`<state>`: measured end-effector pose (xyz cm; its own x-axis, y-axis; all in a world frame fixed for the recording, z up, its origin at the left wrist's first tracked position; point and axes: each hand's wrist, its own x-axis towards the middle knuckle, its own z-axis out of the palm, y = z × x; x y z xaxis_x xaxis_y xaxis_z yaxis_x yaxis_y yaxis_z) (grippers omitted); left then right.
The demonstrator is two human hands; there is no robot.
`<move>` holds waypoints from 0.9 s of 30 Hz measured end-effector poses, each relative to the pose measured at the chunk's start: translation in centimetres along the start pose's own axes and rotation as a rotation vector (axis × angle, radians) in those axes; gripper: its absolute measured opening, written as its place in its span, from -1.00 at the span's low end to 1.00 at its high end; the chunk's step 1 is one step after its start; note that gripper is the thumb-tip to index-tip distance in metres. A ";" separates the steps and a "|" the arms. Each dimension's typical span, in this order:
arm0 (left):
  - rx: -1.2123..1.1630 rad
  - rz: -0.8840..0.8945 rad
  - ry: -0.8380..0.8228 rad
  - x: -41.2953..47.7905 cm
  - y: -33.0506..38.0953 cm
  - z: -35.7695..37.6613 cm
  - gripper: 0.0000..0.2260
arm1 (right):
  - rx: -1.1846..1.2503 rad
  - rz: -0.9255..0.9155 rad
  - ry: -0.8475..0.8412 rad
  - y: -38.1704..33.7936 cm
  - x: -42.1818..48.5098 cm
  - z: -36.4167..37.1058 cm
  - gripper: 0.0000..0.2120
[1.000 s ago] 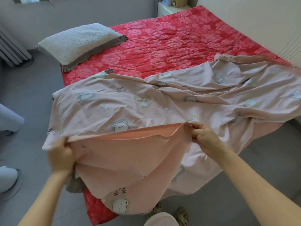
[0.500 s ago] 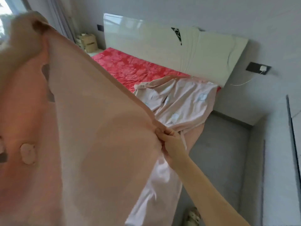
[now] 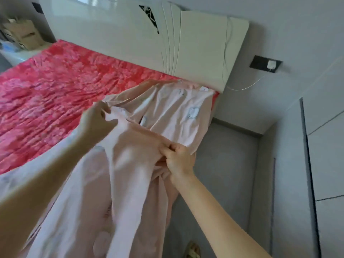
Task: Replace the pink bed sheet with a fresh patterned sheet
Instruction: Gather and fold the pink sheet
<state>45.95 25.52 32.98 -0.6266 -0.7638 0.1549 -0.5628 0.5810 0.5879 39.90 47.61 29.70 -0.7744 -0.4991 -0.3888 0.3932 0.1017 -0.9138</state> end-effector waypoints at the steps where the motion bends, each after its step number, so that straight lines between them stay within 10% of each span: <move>1: -0.074 0.018 -0.197 -2.3 0.6 2.4 -0.74 | -0.038 0.030 0.016 0.1 2.6 -0.1 -0.82; 5: 0.000 0.045 -0.581 -8.1 1.3 11.5 -0.49 | -0.108 0.166 0.096 1.3 9.9 -0.5 -0.74; 11: -0.074 -0.001 -0.279 -4.4 0.6 21.0 -0.73 | 0.074 0.281 -0.083 4.6 18.2 -5.5 -0.84; 15: -0.117 -0.086 -0.203 -1.8 -0.7 23.8 -0.91 | 0.041 0.446 0.206 12.7 22.1 -9.2 -0.84; 27: -0.104 -0.209 -0.079 5.2 -5.6 27.6 -0.91 | -0.050 0.872 0.261 28.5 29.6 -5.2 -0.93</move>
<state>30.91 26.05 8.55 -0.5449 -0.8376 -0.0388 -0.6288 0.3775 0.6798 25.58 40.21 -8.48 -0.3027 -0.0175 -0.9529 0.8746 0.3923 -0.2850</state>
